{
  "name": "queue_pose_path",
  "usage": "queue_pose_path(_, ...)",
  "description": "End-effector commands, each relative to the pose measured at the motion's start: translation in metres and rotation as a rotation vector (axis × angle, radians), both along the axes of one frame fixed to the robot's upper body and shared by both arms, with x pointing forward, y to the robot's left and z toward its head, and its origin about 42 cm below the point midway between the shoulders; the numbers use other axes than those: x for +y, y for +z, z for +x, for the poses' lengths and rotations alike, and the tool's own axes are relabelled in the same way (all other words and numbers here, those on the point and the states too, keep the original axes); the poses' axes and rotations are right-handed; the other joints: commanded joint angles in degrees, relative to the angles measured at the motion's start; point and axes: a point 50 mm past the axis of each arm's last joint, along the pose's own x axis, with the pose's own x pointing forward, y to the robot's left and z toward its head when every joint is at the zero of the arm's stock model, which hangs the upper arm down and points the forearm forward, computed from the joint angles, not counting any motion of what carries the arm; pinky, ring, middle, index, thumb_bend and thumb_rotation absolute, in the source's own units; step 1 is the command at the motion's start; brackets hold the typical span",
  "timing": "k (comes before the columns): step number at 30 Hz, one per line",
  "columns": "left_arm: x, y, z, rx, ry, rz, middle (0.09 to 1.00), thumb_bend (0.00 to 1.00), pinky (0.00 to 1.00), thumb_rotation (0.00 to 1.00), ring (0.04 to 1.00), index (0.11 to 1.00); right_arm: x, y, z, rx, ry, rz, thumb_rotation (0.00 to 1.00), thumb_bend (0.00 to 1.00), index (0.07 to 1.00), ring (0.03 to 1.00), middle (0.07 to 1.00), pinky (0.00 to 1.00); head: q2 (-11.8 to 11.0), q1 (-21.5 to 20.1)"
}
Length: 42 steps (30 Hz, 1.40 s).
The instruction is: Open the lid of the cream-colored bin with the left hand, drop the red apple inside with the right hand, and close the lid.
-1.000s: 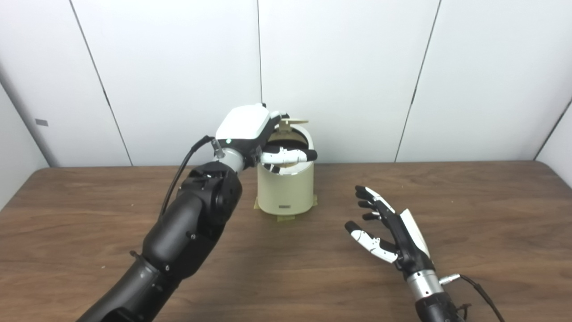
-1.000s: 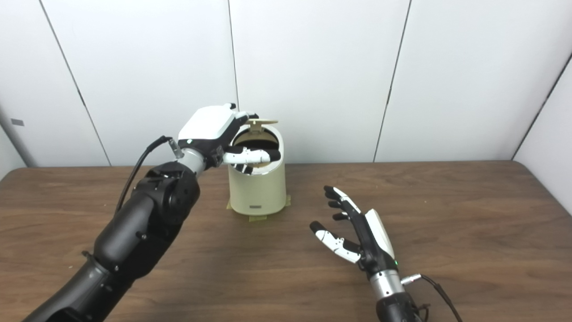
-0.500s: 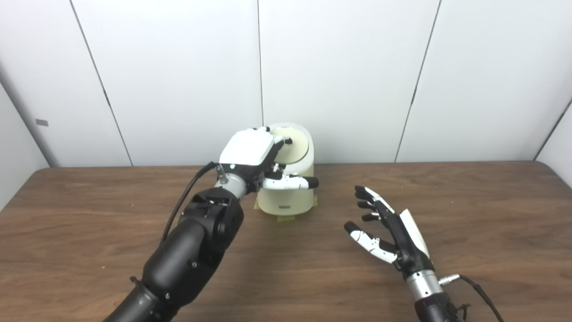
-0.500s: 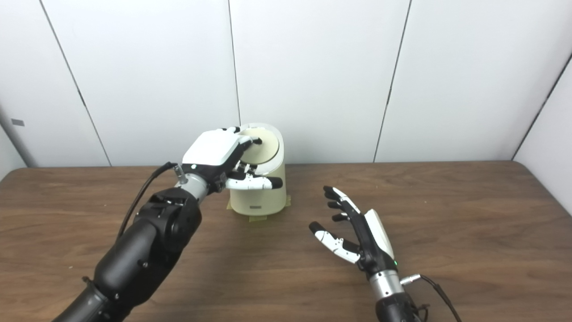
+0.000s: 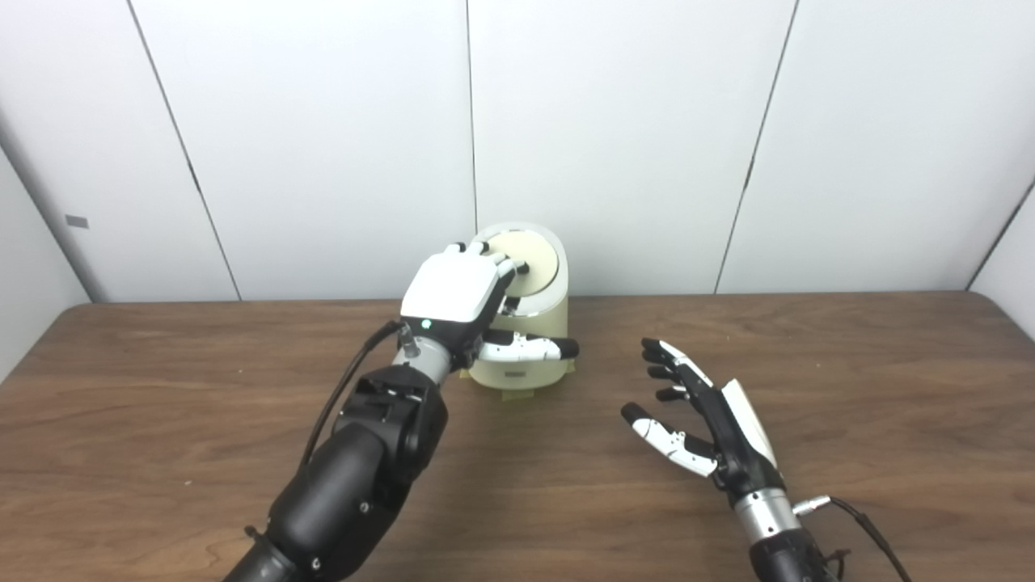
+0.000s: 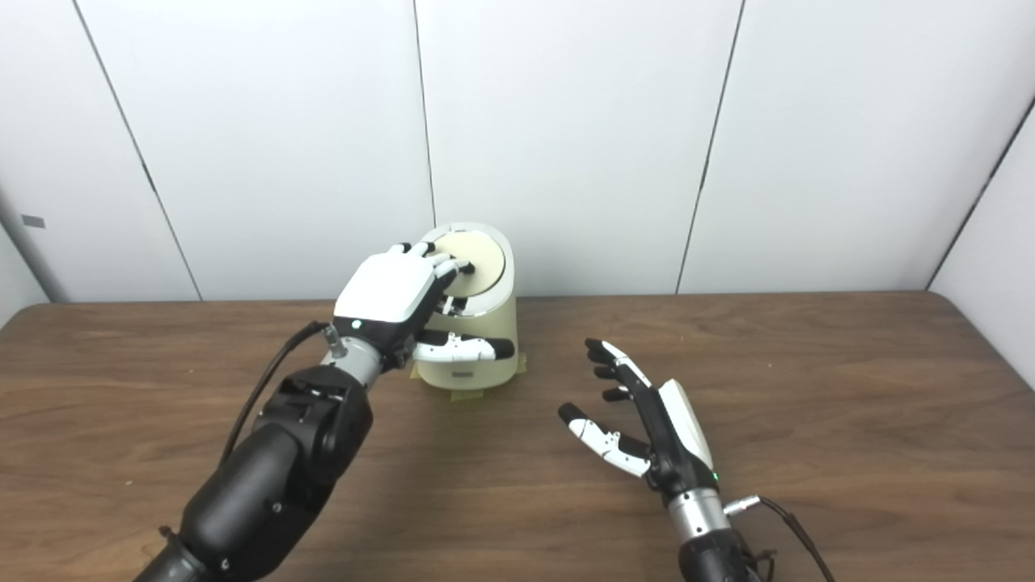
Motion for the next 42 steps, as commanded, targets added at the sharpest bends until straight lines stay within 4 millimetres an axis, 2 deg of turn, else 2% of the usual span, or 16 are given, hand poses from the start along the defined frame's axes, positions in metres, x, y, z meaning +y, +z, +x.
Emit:
queue_pose_path(1, 0.005, -0.016, 0.009, 0.022, 0.035, 0.140, 0.895, 0.96, 1.00, 1.00, 0.999, 0.873, 0.004, 0.016, 0.006, -0.060, 0.009, 0.010, 0.56, 0.31, 0.875, 0.821, 0.856, 0.71, 0.1, -0.1)
queue_pose_path(7, 0.008, -0.046, 0.021, -0.002, 0.061, 0.338, 0.883, 0.95, 1.00, 0.97, 1.000, 0.871, 0.005, 0.016, 0.006, -0.055, 0.011, 0.019, 0.53, 0.31, 0.876, 0.826, 0.858, 0.72, 0.1, -0.1)
queue_pose_path(13, 0.013, -0.057, 0.025, -0.006, 0.069, 0.334, 0.870, 0.95, 1.00, 1.00, 0.996, 0.862, 0.006, 0.017, 0.006, -0.058, 0.012, 0.022, 0.54, 0.31, 0.869, 0.826, 0.858, 0.72, 0.3, -0.2)
queue_pose_path(16, 0.016, -0.056, 0.021, -0.087, 0.050, 0.235, 0.884, 0.89, 1.00, 0.98, 0.978, 0.874, 0.006, 0.017, 0.006, -0.062, 0.016, 0.023, 0.54, 0.31, 0.872, 0.822, 0.857, 0.71, 0.2, -0.1)
queue_pose_path(17, 0.017, -0.056, 0.019, -0.127, 0.040, 0.196, 0.869, 0.83, 1.00, 0.97, 0.945, 0.857, 0.006, 0.017, 0.006, -0.063, 0.017, 0.023, 0.53, 0.30, 0.872, 0.820, 0.857, 0.70, 0.2, -0.2)
queue_pose_path(19, 0.019, -0.057, 0.016, -0.202, 0.022, 0.121, 0.855, 0.78, 1.00, 0.95, 0.917, 0.842, 0.006, 0.017, 0.006, -0.065, 0.017, 0.021, 0.53, 0.30, 0.873, 0.818, 0.856, 0.70, 0.1, -0.2)
queue_pose_path(21, 0.021, -0.059, 0.013, -0.259, 0.009, 0.059, 0.825, 0.68, 1.00, 0.91, 0.871, 0.832, 0.006, 0.016, 0.007, -0.065, 0.017, 0.018, 0.54, 0.31, 0.872, 0.815, 0.854, 0.69, 0.0, -0.2)
queue_pose_path(25, 0.022, -0.058, 0.007, -0.338, -0.024, -0.044, 0.822, 0.61, 1.00, 0.88, 0.841, 0.829, 0.005, 0.017, 0.007, -0.061, 0.014, 0.023, 0.53, 0.31, 0.874, 0.817, 0.853, 0.70, 0.1, 0.0)
queue_pose_path(34, 0.023, -0.057, 0.000, -0.385, -0.082, -0.125, 0.808, 0.60, 1.00, 0.86, 0.819, 0.809, 0.007, 0.016, 0.007, -0.063, 0.011, 0.024, 0.54, 0.31, 0.877, 0.828, 0.858, 0.72, 0.1, -0.2)
queue_pose_path(37, 0.021, -0.050, -0.001, -0.395, -0.084, -0.179, 0.868, 0.60, 1.00, 0.86, 0.835, 0.879, 0.007, 0.016, 0.007, -0.065, 0.008, 0.019, 0.55, 0.32, 0.875, 0.817, 0.851, 0.70, 0.1, -0.2)
queue_pose_path(39, 0.020, -0.041, -0.003, -0.392, -0.083, -0.215, 0.950, 0.59, 1.00, 0.89, 0.923, 0.963, 0.006, 0.015, 0.007, -0.064, 0.007, 0.022, 0.54, 0.32, 0.875, 0.816, 0.852, 0.70, 0.1, -0.2)
queue_pose_path(42, 0.018, -0.025, -0.006, -0.387, -0.080, -0.279, 0.995, 0.60, 1.00, 0.91, 0.988, 0.997, 0.006, 0.015, 0.008, -0.055, 0.006, 0.018, 0.53, 0.32, 0.879, 0.823, 0.857, 0.71, 0.0, -0.1)
